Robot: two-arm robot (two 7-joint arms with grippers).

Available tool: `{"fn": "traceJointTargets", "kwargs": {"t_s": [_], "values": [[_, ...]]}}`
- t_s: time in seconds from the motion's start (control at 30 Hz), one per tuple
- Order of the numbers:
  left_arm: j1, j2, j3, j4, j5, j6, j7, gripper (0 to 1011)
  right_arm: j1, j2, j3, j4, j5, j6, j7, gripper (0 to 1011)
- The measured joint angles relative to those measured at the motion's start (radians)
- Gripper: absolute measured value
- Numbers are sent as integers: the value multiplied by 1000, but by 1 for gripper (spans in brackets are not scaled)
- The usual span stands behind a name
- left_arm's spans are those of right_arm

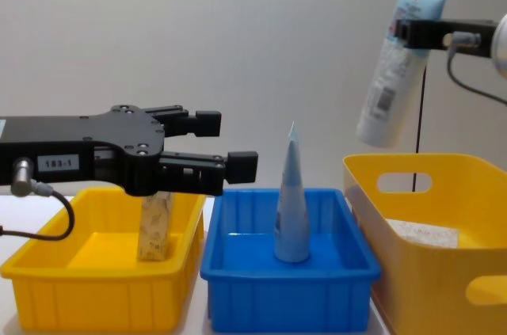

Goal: Bimanual collaborative sorting of washing and personal care products

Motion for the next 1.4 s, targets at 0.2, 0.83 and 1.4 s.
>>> {"fn": "traceJointTargets", "kwargs": {"t_s": [0.2, 0.83, 1.4], "values": [[0, 0, 0, 0, 0, 0, 0, 1002, 1, 27, 25, -11, 14, 6, 18, 128], [0, 0, 0, 0, 0, 0, 0, 1001, -33, 130, 40, -40, 53, 30, 124, 128], [0, 0, 0, 0, 0, 0, 0, 1001, -72, 179, 13, -26, 41, 21, 141, 127]]}}
